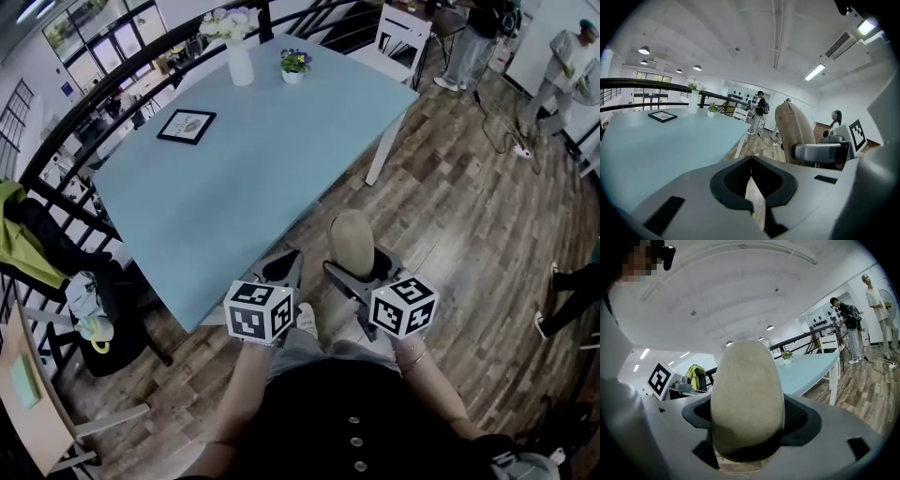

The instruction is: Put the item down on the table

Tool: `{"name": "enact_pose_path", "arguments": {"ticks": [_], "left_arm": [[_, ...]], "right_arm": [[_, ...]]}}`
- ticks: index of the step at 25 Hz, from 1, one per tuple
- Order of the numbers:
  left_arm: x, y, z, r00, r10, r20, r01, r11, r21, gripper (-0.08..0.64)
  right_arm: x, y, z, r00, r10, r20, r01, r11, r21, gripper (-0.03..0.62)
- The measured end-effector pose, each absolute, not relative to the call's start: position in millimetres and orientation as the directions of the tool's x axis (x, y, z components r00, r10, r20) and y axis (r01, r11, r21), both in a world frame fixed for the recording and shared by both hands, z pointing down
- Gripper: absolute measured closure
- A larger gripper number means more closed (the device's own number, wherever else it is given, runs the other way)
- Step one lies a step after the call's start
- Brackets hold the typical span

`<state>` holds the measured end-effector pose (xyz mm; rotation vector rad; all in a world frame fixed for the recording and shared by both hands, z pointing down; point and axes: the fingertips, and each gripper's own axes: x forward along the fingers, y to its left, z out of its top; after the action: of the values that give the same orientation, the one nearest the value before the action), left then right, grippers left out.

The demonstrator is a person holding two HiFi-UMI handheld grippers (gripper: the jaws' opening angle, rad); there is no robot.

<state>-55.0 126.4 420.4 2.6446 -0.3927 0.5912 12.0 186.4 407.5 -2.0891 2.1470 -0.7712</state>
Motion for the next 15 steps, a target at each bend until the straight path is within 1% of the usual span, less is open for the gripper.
{"name": "enact_pose_path", "arguments": {"ticks": [8, 15], "left_arm": [[-21.3, 55.8, 411.0, 0.884, -0.165, 0.438, -0.317, -0.899, 0.301, 0.543], [-1.9, 18.8, 412.5, 0.892, -0.136, 0.431, -0.287, -0.908, 0.307, 0.543]], "right_arm": [[44.9, 120.1, 403.0, -0.053, -0.953, 0.298, -0.929, -0.062, -0.364, 0.192], [62.4, 84.1, 406.2, -0.027, -0.953, 0.303, -0.924, -0.092, -0.371, 0.192]]}}
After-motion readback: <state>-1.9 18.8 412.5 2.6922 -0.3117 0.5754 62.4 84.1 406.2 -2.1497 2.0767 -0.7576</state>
